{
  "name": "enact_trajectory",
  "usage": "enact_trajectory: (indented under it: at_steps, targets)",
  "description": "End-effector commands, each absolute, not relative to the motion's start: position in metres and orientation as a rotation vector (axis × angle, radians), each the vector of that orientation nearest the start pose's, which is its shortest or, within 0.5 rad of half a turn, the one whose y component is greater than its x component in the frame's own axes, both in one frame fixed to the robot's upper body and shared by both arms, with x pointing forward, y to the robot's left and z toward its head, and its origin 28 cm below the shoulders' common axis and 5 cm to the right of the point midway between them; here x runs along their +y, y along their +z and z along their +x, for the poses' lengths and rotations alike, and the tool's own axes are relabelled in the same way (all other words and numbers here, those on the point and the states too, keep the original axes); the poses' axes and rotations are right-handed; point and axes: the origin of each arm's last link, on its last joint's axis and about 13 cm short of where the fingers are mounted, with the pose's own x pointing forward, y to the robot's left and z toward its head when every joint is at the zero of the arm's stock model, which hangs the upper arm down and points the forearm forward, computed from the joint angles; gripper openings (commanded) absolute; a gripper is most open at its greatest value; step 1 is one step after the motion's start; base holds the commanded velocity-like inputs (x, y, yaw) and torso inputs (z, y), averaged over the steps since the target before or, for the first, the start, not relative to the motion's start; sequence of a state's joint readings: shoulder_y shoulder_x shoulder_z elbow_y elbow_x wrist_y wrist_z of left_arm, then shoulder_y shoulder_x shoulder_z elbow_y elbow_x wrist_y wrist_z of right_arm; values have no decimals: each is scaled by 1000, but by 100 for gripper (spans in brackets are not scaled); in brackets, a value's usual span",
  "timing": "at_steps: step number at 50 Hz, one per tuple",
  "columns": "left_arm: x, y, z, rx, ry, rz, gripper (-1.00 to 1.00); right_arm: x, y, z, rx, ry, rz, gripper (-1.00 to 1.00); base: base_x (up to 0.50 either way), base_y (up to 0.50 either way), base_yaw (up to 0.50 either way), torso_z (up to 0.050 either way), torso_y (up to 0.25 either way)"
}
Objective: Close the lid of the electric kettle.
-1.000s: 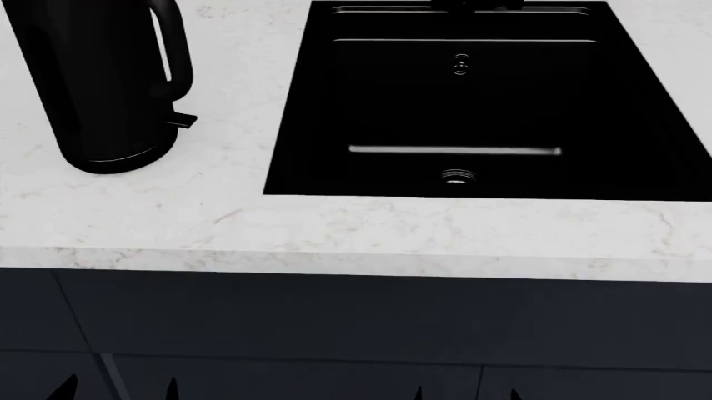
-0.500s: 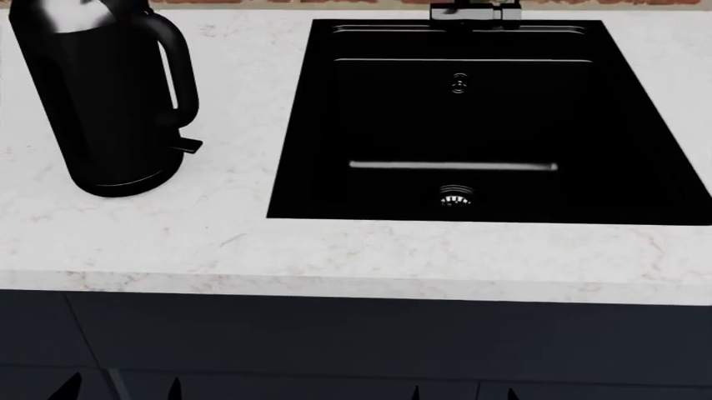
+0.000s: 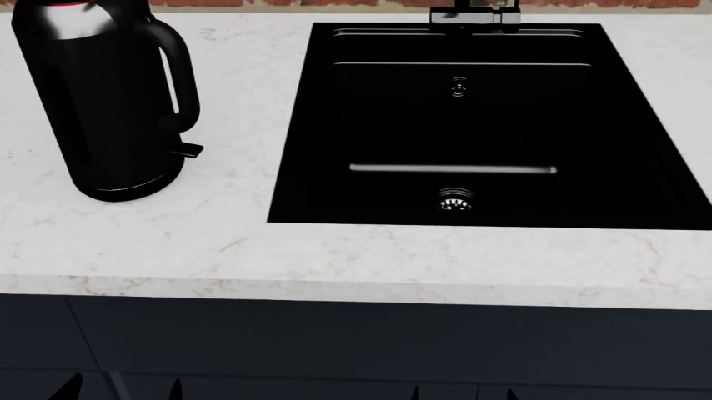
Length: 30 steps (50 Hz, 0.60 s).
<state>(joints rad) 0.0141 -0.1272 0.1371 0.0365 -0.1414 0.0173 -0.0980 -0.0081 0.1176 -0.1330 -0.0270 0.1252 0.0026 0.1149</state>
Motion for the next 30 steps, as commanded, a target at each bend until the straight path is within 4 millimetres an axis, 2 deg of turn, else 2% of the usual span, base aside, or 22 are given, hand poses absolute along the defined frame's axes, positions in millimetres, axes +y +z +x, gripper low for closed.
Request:
enact_trajectory:
  at_steps: [1, 9, 14, 21, 25, 30]
  targets:
    - [202, 23, 200, -21, -81, -33, 100, -95, 20, 205, 12, 28, 24, 100, 0, 0, 0, 0, 0]
    - [203, 53, 194, -42, -78, -37, 100, -93, 51, 203, 16, 28, -54, 100, 0, 0, 0, 0, 0]
    - [202, 68, 191, -61, -103, -39, 100, -94, 70, 201, -2, 38, -45, 100, 0, 0, 0, 0, 0]
    - [206, 100, 187, -109, -136, -21, 100, -99, 93, 200, -43, 45, -51, 100, 0, 0, 0, 0, 0]
    - [207, 105, 189, -105, -148, -27, 100, -101, 100, 201, -48, 43, -63, 100, 0, 0, 0, 0, 0]
    - [208, 121, 187, -134, -159, -5, 100, -106, 118, 199, -84, 36, -84, 100, 0, 0, 0, 0, 0]
